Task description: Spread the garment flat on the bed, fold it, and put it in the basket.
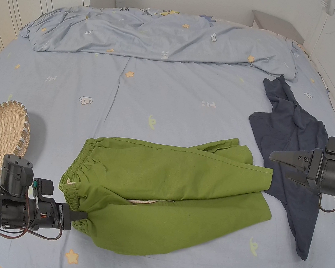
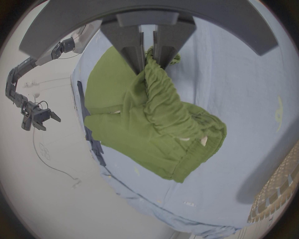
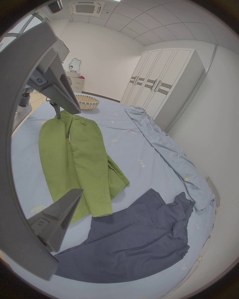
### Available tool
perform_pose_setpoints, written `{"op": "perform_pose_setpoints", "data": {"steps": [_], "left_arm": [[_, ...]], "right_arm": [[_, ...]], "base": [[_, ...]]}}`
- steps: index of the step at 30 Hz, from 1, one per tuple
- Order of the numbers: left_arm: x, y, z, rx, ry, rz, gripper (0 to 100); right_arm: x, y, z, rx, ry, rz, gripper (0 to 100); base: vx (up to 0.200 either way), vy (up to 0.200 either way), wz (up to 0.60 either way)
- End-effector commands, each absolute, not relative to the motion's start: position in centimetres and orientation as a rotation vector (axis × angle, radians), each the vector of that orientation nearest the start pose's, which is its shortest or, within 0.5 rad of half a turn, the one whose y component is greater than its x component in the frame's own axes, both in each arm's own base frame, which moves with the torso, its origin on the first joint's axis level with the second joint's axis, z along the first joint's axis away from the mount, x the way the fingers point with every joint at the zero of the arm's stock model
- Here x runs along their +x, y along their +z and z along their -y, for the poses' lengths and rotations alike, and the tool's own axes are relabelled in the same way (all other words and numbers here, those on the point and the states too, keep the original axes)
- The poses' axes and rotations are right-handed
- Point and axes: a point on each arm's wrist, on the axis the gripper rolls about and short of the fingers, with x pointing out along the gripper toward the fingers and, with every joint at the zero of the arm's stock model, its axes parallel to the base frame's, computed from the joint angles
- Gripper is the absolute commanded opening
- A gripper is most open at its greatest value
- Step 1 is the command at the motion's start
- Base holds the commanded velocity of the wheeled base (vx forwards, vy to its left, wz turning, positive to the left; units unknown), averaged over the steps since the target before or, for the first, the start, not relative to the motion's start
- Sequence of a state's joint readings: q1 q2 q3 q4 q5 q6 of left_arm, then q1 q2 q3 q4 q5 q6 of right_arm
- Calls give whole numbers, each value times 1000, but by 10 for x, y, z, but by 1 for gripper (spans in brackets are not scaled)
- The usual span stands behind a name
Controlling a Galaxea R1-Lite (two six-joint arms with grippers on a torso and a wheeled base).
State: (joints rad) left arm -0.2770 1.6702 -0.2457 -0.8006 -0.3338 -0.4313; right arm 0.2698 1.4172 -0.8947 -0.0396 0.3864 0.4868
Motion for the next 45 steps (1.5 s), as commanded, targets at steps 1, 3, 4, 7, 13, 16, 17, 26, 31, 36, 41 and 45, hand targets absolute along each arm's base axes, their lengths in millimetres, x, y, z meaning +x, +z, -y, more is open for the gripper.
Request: {"op": "perform_pose_setpoints", "data": {"steps": [1,3,4,7,13,16,17,26,31,36,41,45], "left_arm": [[224,93,58,-470,-417,-823,0],[220,104,51,-502,-442,-852,0],[216,113,47,-517,-458,-846,0],[204,136,37,-550,-479,-851,0],[190,168,31,-568,-459,-884,0],[184,167,32,-573,-449,-947,0],[182,163,32,-568,-447,-967,0],[191,101,30,-492,-441,-1158,0],[204,90,29,-487,-438,-1159,0],[219,84,20,-506,-407,-1112,0],[231,81,13,-514,-394,-1037,0],[236,78,13,-513,-395,-1020,0]], "right_arm": [[222,227,-70,489,510,-642,100],[223,227,-70,488,509,-642,100],[223,227,-70,489,508,-642,100],[223,227,-70,490,509,-643,100],[222,226,-71,488,514,-646,100],[222,227,-71,488,514,-644,100],[222,227,-71,488,514,-644,100],[222,226,-71,488,514,-646,100],[222,225,-71,488,513,-649,100],[222,225,-71,487,513,-650,100],[222,224,-71,468,518,-649,100],[223,223,-71,468,517,-650,100]], "base": [[0,0,0],[0,0,0],[0,0,0],[0,0,0],[0,0,0],[0,0,0],[0,0,0],[0,0,0],[0,0,0],[0,0,0],[0,0,0],[0,0,0]]}}
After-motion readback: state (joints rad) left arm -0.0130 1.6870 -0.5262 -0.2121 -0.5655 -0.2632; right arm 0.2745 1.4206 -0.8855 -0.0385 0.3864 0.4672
